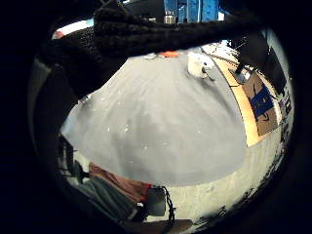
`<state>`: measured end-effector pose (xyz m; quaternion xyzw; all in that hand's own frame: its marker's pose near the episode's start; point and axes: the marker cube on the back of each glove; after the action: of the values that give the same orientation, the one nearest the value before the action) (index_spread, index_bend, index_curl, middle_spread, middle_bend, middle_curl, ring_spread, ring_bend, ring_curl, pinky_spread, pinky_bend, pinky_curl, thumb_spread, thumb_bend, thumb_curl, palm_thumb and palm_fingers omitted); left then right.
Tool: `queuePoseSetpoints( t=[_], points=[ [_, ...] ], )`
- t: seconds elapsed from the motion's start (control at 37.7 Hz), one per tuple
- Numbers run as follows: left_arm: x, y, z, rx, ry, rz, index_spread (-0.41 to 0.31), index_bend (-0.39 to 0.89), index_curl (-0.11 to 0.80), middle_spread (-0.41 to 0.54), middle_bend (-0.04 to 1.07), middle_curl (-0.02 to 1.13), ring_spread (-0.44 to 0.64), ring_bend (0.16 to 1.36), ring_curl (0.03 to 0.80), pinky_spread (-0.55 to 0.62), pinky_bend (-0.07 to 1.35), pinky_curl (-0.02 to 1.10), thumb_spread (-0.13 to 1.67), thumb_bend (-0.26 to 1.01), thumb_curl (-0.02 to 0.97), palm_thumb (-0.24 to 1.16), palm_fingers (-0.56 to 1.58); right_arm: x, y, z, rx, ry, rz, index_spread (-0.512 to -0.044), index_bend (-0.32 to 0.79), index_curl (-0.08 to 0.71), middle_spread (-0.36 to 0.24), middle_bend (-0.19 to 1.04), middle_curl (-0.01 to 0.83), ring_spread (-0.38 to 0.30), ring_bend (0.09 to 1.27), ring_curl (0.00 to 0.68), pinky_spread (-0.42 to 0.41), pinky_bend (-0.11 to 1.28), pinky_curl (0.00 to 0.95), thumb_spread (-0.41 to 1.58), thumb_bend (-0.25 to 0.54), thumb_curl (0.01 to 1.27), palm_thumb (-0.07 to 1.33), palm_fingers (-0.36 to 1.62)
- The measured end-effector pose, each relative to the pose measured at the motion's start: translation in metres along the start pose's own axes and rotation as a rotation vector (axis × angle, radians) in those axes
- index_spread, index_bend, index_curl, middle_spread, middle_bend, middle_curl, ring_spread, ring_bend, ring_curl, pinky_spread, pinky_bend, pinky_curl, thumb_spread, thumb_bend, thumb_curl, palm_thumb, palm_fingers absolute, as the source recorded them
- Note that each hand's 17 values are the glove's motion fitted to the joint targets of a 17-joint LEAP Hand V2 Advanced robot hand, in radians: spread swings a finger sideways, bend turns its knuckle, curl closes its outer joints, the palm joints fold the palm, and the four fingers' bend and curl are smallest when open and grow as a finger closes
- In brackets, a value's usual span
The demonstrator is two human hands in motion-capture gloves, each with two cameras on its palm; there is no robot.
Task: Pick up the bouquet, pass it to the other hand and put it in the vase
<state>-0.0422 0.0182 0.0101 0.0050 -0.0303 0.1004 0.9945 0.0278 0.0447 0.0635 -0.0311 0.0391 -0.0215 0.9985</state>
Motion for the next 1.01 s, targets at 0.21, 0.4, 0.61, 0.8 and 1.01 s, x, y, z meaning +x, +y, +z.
queuePoseSetpoints(
  t=[0.21, 0.4, 0.61, 0.8, 1.01],
  points=[
    [0.008, 0.012, 0.009, -0.001, 0.118, -0.138, -0.075, 0.11, 0.25, -0.025, 0.2, 0.41, 0.06, 0.59, 0.338, 0.35, 0.25, 0.37, 1.2, -0.02, 0.3, 0.47, 0.52, 0.001, 0.011, 0.005, 0.026, 0.115, -0.025, -0.253, 0.17, 0.389, 0.058, 0.16, 0.299, 0.187, 0.22, 0.321, 0.36, 0.52, 0.363, 1.17, -0.022, 0.47, 0.87, 0.53],
    [0.008, 0.013, 0.011, 0.002, 0.095, -0.15, -0.075, 0.11, 0.25, -0.025, 0.2, 0.41, 0.06, 0.59, 0.339, 0.35, 0.25, 0.38, 1.2, -0.02, 0.301, 0.47, 0.52, 0.001, 0.019, 0.015, 0.04, 0.345, -0.094, -0.257, 0.18, 0.389, 0.053, 0.19, 0.309, 0.184, 0.22, 0.322, 0.355, 0.49, 0.358, 1.2, -0.024, 0.46, 0.83, 0.56],
    [-0.002, 0.01, 0.009, -0.01, -0.032, -0.003, -0.075, 0.12, 0.254, -0.025, 0.19, 0.41, 0.06, 0.59, 0.339, 0.35, 0.25, 0.38, 1.19, -0.02, 0.302, 0.47, 0.52, -0.002, 0.026, 0.022, 0.006, 0.344, -0.11, -0.269, 0.17, 0.391, 0.048, 0.18, 0.322, 0.181, 0.2, 0.324, 0.352, 0.46, 0.354, 1.22, -0.018, 0.45, 0.8, 0.58],
    [0.012, 0.017, 0.017, -0.01, 0.059, -0.12, -0.075, 0.11, 0.255, -0.025, 0.19, 0.41, 0.06, 0.59, 0.34, 0.35, 0.25, 0.38, 1.19, -0.02, 0.303, 0.47, 0.52, -0.001, 0.027, 0.023, -0.005, 0.33, -0.103, -0.271, 0.17, 0.387, 0.038, 0.18, 0.33, 0.18, 0.2, 0.324, 0.348, 0.44, 0.351, 1.23, -0.015, 0.45, 0.79, 0.61],
    [0.005, 0.017, 0.012, -0.014, -0.062, 0.007, -0.075, 0.12, 0.257, -0.028, 0.19, 0.41, 0.06, 0.59, 0.341, 0.35, 0.25, 0.38, 1.19, -0.02, 0.304, 0.47, 0.51, -0.003, 0.03, 0.024, -0.012, 0.3, -0.108, -0.276, 0.17, 0.386, 0.029, 0.18, 0.339, 0.179, 0.19, 0.326, 0.347, 0.42, 0.351, 1.24, -0.013, 0.45, 0.79, 0.62]
  ],
)
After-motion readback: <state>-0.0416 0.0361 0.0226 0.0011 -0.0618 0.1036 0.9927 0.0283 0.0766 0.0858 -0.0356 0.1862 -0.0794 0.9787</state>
